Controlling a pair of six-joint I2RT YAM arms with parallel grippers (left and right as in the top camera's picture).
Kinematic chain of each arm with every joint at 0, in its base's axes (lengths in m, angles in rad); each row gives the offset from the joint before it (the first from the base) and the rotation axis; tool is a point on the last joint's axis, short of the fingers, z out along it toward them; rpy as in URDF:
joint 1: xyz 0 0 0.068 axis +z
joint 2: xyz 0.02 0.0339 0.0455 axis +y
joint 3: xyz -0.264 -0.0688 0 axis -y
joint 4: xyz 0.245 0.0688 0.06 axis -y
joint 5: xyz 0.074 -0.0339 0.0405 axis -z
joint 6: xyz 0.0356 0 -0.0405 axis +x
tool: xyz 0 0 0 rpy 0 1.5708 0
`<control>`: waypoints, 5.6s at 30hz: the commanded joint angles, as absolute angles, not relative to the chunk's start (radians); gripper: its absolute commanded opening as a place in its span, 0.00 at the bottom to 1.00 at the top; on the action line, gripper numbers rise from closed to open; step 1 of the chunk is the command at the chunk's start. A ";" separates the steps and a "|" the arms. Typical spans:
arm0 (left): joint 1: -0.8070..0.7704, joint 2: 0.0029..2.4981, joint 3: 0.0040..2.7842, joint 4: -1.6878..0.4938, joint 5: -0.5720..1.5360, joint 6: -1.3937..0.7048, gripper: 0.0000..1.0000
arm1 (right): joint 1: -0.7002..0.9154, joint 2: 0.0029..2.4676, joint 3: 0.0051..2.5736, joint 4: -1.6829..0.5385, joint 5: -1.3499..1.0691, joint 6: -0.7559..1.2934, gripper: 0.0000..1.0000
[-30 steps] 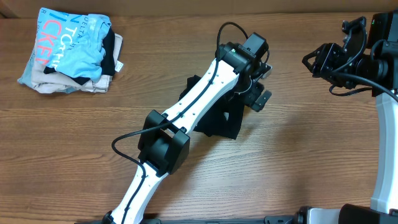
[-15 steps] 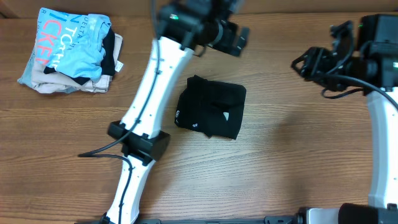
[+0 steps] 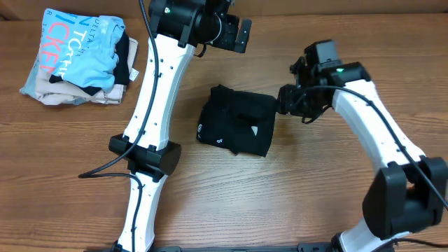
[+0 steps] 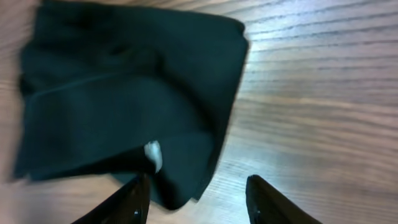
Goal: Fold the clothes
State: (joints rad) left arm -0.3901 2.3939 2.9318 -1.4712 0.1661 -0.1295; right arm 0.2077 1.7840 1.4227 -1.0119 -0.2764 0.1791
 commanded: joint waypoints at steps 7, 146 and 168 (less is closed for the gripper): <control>-0.386 2.400 2.925 -1.470 0.146 -0.135 1.00 | 0.307 1.858 1.293 -0.842 -0.210 0.076 0.60; -0.531 2.332 1.852 -0.944 0.019 0.291 1.00 | 0.002 1.721 1.649 -1.203 -0.200 0.149 0.91; -0.532 2.335 1.803 -0.919 0.035 0.239 0.80 | 0.002 1.724 1.640 -1.206 -0.200 0.149 0.91</control>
